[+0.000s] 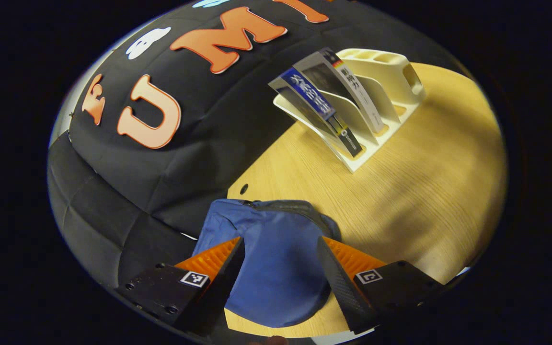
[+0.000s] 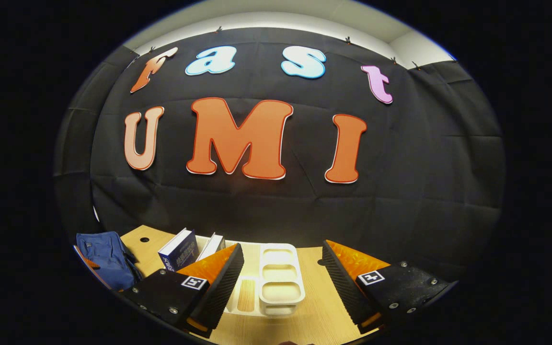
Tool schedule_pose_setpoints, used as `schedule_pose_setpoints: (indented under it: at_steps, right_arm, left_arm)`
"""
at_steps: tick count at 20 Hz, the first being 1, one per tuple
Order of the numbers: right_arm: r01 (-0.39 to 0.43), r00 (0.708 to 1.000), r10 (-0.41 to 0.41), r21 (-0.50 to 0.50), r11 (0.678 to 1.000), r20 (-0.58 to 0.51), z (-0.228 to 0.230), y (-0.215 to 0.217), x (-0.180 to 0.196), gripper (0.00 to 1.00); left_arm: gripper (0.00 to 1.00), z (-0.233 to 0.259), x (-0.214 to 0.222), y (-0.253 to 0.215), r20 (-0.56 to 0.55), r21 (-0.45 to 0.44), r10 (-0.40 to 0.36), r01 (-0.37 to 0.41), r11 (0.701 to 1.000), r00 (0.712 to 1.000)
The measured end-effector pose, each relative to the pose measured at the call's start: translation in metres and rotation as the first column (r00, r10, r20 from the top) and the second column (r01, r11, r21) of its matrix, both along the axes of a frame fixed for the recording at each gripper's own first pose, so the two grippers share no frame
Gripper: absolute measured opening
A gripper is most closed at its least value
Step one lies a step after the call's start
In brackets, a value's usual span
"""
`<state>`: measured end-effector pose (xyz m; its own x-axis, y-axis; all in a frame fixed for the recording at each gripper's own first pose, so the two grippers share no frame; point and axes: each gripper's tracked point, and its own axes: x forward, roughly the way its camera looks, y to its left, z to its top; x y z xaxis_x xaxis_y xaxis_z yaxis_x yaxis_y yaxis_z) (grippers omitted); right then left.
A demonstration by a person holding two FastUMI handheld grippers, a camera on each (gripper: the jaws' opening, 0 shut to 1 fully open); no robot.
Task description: Open the schoolbag, grab two books from the bookshelf and put them into the schoolbag.
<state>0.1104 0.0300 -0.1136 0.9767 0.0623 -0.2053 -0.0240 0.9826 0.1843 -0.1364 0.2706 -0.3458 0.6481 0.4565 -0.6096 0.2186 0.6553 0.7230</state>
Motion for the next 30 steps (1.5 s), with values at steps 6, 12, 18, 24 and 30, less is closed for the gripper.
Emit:
schedule_pose_setpoints:
  at_steps: [6, 12, 18, 24, 30]
  right_arm:
    - [-0.01, 0.999, 0.01, -0.003, 1.0, -0.034, -0.017, -0.002, 0.001, 0.98]
    - [-0.007, 0.999, 0.007, 0.007, 1.0, -0.041, -0.019, -0.007, 0.002, 0.98]
    - [-0.005, 0.999, 0.005, 0.0, 1.0, -0.045, -0.021, -0.007, -0.001, 0.98]
    - [-0.032, 0.998, 0.032, 0.004, 0.999, -0.055, -0.025, 0.003, -0.005, 0.98]
    - [-0.049, 0.997, 0.049, 0.001, 0.999, -0.054, -0.024, 0.011, -0.01, 0.98]
  left_arm:
    - [0.95, -0.039, -0.029, 0.011, -0.127, 0.085, 0.035, -0.024, 0.996, 0.991]
    - [0.95, -0.052, -0.036, 0.02, -0.16, 0.157, 0.065, -0.039, 0.987, 0.985]
    - [0.95, -0.03, -0.033, 0.027, -0.127, 0.18, 0.095, -0.071, 0.981, 0.987]
    - [0.94, -0.041, -0.037, 0.041, -0.14, 0.181, 0.159, -0.133, 0.975, 0.977]
    - [0.11, -0.034, -0.033, 0.034, -0.127, 0.113, 0.195, -0.181, 0.977, 0.973]
